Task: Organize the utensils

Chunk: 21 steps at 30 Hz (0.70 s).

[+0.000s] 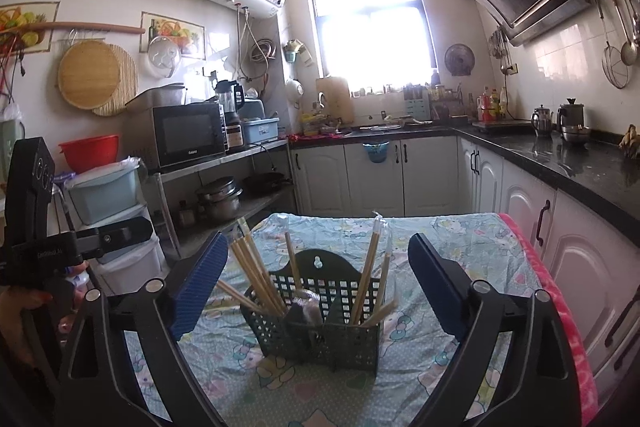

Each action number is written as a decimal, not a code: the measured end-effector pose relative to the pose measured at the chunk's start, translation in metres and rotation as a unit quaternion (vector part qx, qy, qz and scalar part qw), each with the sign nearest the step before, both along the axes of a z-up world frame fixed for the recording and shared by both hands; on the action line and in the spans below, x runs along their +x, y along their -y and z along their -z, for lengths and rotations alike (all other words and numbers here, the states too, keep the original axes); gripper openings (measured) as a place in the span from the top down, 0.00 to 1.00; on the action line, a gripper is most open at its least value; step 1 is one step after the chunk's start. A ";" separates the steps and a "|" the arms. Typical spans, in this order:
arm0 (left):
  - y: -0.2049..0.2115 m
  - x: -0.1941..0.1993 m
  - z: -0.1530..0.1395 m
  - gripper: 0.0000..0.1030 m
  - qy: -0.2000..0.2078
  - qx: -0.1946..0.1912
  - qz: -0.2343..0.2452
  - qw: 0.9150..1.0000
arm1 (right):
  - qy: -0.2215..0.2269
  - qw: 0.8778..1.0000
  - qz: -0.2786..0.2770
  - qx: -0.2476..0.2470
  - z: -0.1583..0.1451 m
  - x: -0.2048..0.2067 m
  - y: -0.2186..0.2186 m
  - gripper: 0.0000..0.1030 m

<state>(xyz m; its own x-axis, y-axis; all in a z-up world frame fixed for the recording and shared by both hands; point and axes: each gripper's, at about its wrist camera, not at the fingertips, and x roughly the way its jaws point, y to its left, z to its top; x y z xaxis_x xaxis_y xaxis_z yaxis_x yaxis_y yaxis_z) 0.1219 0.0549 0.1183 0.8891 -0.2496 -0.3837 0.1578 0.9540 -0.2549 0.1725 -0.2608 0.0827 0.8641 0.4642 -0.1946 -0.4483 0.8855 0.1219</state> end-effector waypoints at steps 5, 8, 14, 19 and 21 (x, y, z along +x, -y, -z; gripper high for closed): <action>0.000 -0.010 0.008 0.10 -0.009 0.006 -0.002 1.000 | -0.006 1.000 0.002 -0.010 0.006 -0.009 -0.001 0.09; 0.002 -0.016 0.015 0.10 -0.016 0.010 -0.005 1.000 | -0.013 1.000 0.007 -0.016 0.013 -0.014 -0.001 0.08; 0.008 -0.022 0.029 0.10 -0.035 0.018 -0.004 0.999 | -0.036 0.999 0.022 -0.033 0.031 -0.020 -0.001 0.06; 0.012 -0.024 0.044 0.10 -0.058 0.026 -0.004 0.998 | -0.058 0.997 0.030 -0.045 0.046 -0.023 0.000 0.06; 0.015 -0.025 0.051 0.10 -0.066 0.027 -0.004 0.997 | -0.070 0.996 0.034 -0.049 0.054 -0.024 0.001 0.06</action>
